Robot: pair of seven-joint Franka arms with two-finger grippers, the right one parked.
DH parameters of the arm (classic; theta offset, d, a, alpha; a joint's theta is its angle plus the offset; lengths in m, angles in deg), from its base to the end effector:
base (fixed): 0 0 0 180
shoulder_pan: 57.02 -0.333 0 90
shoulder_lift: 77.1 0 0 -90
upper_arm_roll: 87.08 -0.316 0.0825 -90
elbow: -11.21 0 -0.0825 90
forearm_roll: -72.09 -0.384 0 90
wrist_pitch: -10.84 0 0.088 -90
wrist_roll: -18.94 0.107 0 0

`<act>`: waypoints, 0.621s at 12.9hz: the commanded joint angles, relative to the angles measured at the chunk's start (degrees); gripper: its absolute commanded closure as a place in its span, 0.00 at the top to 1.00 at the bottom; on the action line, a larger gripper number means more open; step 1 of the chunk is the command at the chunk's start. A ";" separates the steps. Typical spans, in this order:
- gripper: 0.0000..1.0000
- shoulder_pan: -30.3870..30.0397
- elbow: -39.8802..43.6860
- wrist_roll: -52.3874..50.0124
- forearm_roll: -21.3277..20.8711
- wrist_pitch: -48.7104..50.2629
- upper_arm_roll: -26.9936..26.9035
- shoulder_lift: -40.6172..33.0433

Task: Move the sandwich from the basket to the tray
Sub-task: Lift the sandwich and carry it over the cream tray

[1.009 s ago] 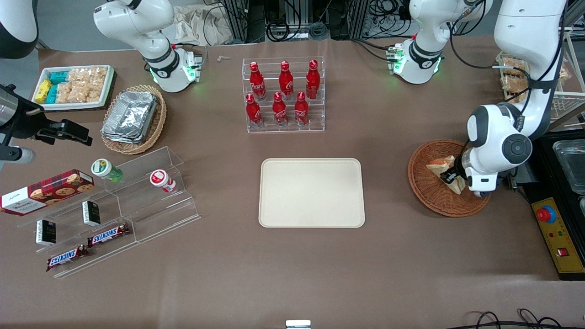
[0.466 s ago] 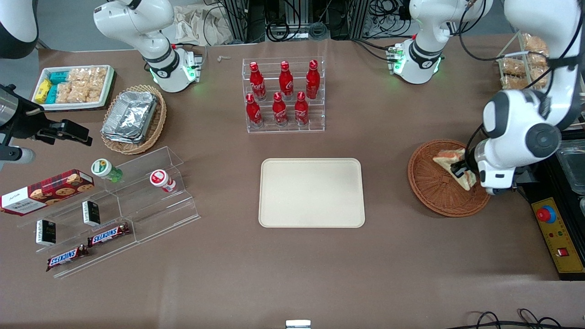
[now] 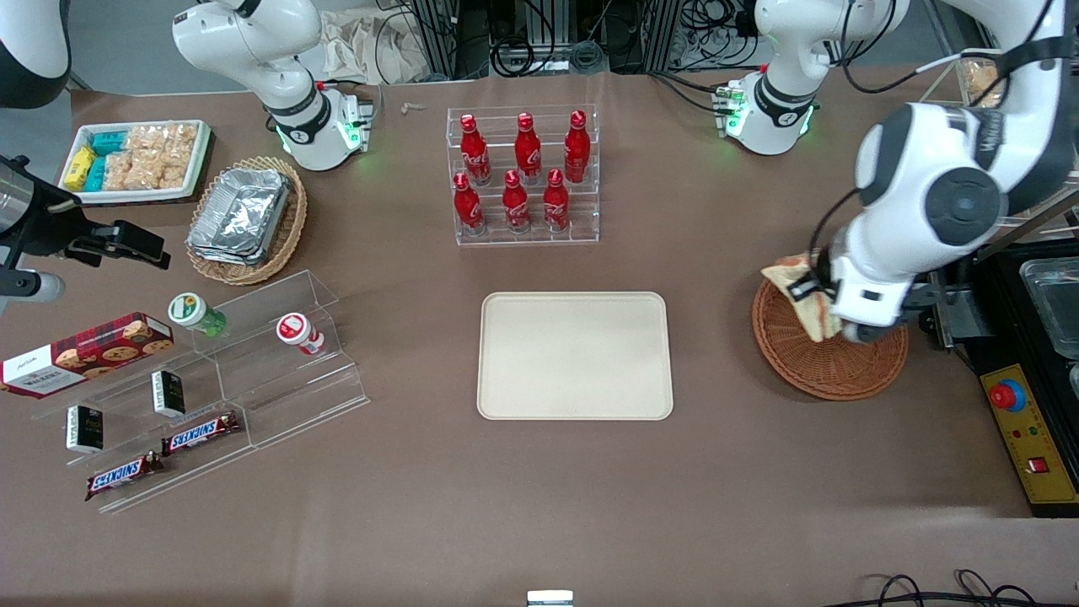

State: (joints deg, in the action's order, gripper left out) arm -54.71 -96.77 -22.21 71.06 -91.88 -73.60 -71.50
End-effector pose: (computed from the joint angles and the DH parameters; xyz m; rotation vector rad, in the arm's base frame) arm 0.5438 -0.1490 0.4412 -2.9749 -0.6589 0.2550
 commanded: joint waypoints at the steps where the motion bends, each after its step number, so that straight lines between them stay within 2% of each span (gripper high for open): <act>1: 0.00 -0.03 2.15 1.84 -0.29 -2.90 6.19 2.66; 4: 0.00 0.58 1.89 3.70 -0.64 -10.02 11.47 6.26; 7: 0.00 2.95 2.06 3.87 -1.17 -16.17 11.66 12.23; 8: 0.00 3.57 2.06 3.70 -3.08 -17.76 11.66 14.43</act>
State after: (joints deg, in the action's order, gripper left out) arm -51.69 -96.45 -19.53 70.35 -107.40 -62.04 -61.58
